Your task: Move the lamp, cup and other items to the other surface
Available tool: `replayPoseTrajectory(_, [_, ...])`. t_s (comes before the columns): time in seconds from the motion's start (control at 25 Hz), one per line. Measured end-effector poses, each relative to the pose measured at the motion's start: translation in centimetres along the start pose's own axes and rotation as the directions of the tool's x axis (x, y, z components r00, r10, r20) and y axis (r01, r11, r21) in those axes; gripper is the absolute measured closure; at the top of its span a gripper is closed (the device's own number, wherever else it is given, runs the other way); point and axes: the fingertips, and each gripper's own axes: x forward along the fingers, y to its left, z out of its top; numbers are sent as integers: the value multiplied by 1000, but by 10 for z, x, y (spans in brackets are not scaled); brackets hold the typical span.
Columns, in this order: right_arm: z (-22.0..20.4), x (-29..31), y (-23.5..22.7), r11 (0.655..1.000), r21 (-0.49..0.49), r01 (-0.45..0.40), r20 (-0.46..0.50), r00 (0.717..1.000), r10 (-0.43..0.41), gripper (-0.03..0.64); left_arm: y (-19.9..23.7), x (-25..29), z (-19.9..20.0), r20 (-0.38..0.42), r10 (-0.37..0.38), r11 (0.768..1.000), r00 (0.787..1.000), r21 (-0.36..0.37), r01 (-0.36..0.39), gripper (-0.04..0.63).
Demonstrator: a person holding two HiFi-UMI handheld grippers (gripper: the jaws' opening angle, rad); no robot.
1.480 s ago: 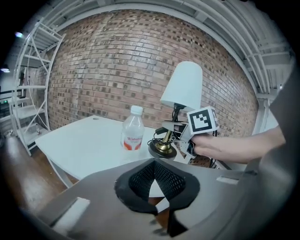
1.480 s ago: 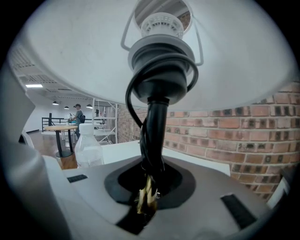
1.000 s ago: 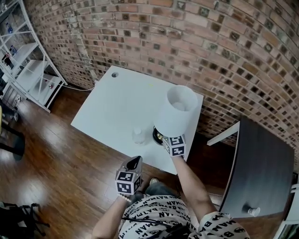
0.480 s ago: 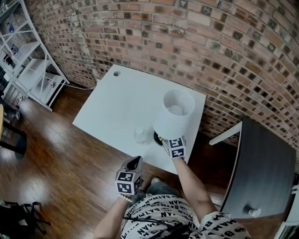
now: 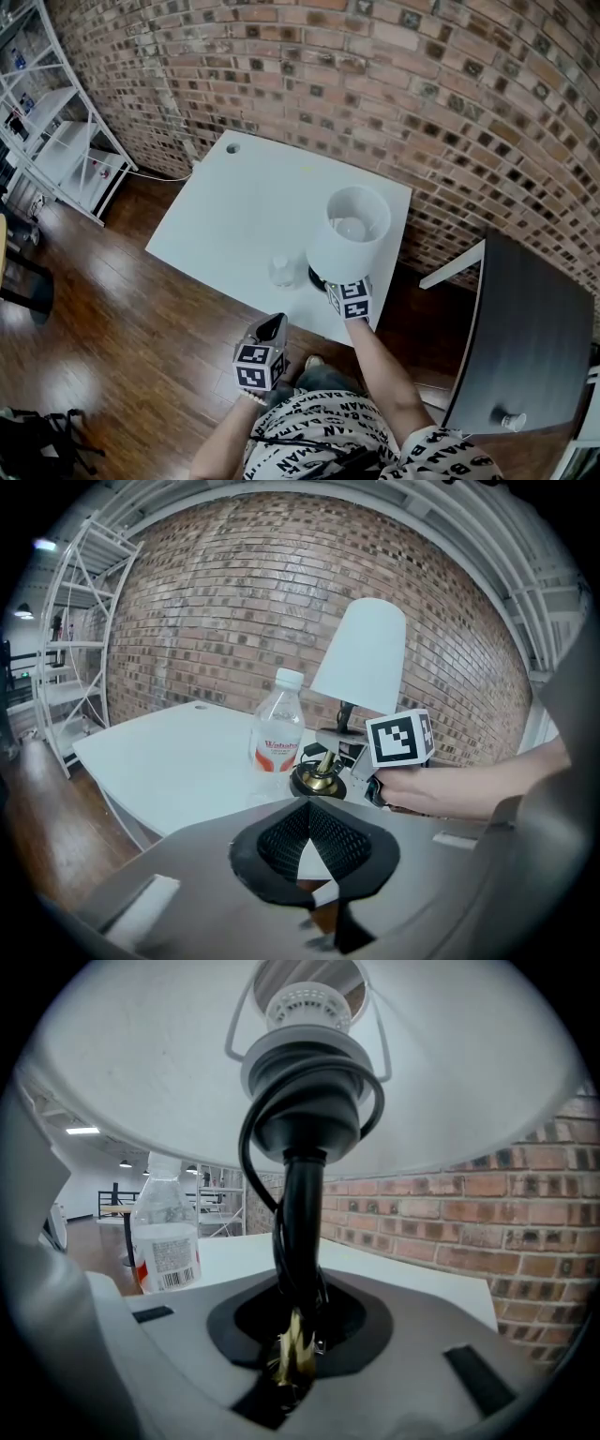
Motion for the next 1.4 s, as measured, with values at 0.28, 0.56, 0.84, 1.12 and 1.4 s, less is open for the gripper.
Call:
replayPoseTrajectory(0.28, [2, -8, -5, 999, 24, 46, -5, 999, -45, 473, -2, -3, 0, -2, -24, 1000, 1000, 18, 24, 594])
replayPoseTrajectory(0.56, [-16, -76, -10, 980, 126, 151, -156, 979, -131, 383, -27, -14, 11, -18, -118, 992, 993, 52, 118, 594])
replayPoseTrajectory(0.84, [-35, -193, -29, 871, 341, 355, -235, 929, -287, 382, -70, -17, 20, -43, -238, 966, 970, 98, 241, 594])
replayPoseTrajectory(1.12, [-43, -335, -43, 756, 379, 534, -257, 845, -469, 369, -155, -9, -6, -109, -411, 895, 905, 139, 423, 594])
replayPoseTrajectory(1.4, [-66, -431, -39, 628, 412, 660, -298, 749, -592, 365, -227, -22, -37, -189, -545, 797, 817, 185, 575, 594])
